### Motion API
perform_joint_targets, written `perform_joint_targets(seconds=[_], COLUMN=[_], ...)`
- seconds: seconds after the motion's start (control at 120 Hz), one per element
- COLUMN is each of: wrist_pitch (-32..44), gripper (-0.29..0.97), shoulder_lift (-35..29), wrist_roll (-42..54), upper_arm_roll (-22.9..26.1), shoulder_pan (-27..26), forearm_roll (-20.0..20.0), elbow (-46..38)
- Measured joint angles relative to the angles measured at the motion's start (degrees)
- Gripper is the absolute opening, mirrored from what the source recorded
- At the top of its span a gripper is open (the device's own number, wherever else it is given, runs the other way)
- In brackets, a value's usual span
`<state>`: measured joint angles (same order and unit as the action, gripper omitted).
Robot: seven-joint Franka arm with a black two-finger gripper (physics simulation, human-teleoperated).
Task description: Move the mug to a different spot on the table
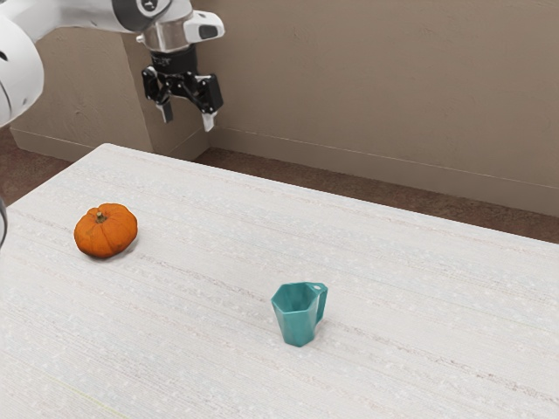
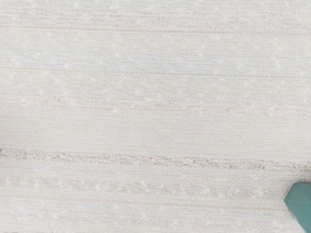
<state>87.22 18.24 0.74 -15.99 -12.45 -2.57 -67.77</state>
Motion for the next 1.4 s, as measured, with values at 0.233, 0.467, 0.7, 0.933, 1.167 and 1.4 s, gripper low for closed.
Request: perform_joint_targets(seconds=[0.233,0.467,0.7,0.933,1.167,1.4], wrist_pitch=[0.45,0.94,1.34,-0.87,-4.76,-5.29], gripper=[0.68,0.68,0.68,0.68,0.68,0.68], shoulder_lift=[0.83,3.74,6.39,18.06,27.61,33.84], wrist_roll=[-0.95,-0.98,5.23,10.97,14.87,17.47], upper_arm_roll=[0.05,0.29,2.20,2.43,2.47,2.32], shoulder_pan=[-3.31,-13.92,-17.59,-17.99,-17.24,-16.37], forearm_roll=[-0.38,-0.41,-0.39,0.88,-0.50,-3.95], elbow=[0.78,2.76,2.79,8.36,12.85,15.00])
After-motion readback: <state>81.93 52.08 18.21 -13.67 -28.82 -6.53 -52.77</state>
